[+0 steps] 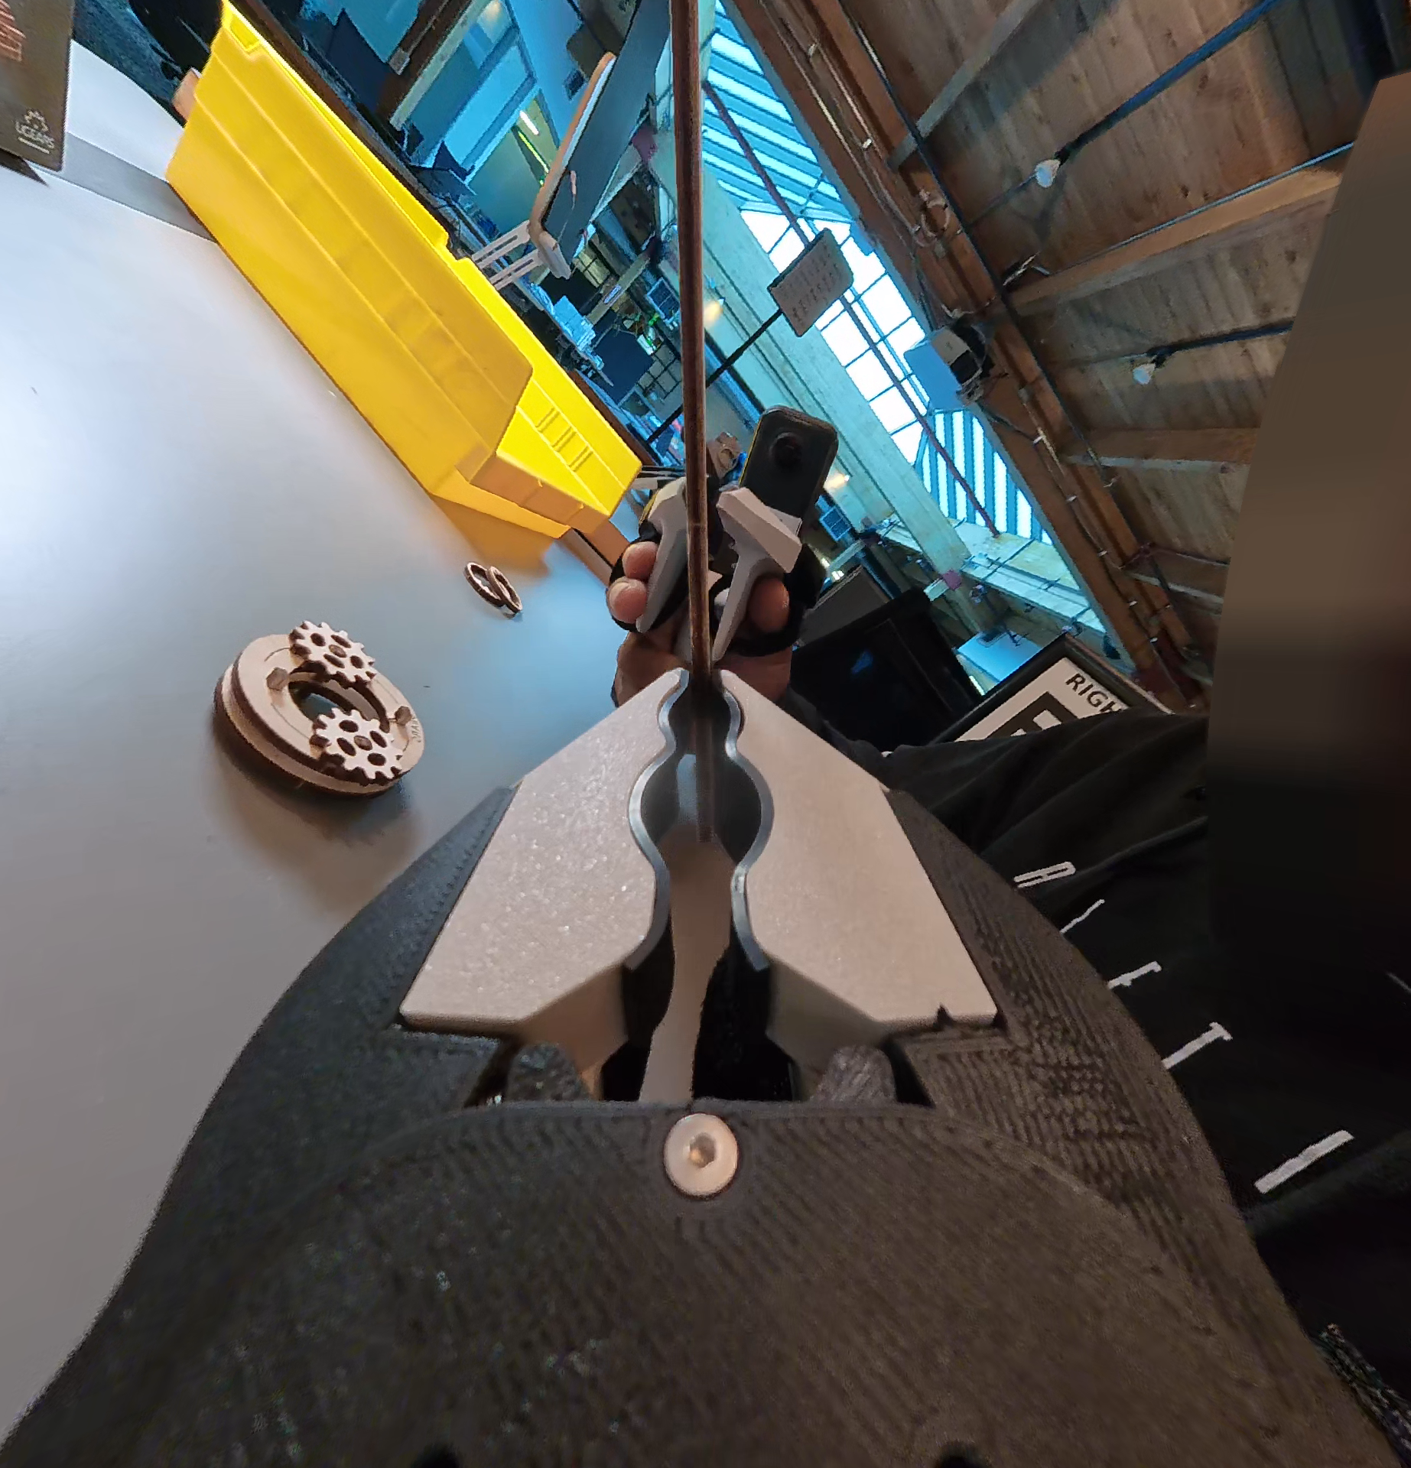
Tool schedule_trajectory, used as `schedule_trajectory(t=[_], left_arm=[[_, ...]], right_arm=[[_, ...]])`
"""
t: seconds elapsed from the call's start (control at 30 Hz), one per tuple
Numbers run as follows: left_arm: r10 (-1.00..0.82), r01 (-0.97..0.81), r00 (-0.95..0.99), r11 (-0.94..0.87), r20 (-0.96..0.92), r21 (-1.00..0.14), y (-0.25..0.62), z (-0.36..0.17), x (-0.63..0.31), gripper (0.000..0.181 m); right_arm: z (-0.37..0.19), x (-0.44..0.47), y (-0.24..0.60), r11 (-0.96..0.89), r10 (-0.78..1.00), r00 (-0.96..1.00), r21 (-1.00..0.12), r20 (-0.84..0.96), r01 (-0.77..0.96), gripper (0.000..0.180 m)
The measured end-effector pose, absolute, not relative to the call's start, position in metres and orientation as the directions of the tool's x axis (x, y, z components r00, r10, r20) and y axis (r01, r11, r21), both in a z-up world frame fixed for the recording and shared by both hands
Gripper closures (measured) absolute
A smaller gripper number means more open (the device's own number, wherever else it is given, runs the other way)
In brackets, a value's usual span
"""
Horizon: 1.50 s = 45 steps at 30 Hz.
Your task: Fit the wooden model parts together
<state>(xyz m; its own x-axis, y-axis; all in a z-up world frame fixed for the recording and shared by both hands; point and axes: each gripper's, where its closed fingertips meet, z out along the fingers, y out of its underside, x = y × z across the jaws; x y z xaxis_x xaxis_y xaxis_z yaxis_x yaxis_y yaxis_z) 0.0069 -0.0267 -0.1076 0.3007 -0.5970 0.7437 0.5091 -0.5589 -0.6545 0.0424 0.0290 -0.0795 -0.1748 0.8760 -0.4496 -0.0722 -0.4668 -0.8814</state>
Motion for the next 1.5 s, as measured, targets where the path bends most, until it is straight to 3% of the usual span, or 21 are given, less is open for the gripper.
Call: schedule_trajectory(t=[0.67, 0.97, 1.27, 1.5], left_arm=[[-0.616, 0.433, 0.361, -0.554, 0.700, -0.711, -0.029, -0.115, 0.017, 0.179], [-0.572, 0.530, 0.220, -0.610, 0.790, -0.589, -0.028, -0.108, 0.011, 0.180], [-0.564, 0.560, 0.191, -0.609, 0.804, -0.561, -0.026, -0.106, 0.007, 0.180], [-0.550, 0.630, 0.081, -0.619, 0.831, -0.470, -0.025, -0.097, -0.003, 0.180]], right_arm=[[-0.079, 0.045, 0.039, -0.471, 0.879, -0.134, -0.877, -0.458, -0.096, 0.174], [-0.080, 0.044, 0.038, -0.482, 0.872, -0.141, -0.872, -0.468, -0.089, 0.174], [-0.081, 0.043, 0.035, -0.491, 0.865, -0.161, -0.868, -0.475, -0.078, 0.173], [-0.075, 0.043, 0.024, -0.474, 0.867, -0.216, -0.877, -0.449, -0.077, 0.173]])
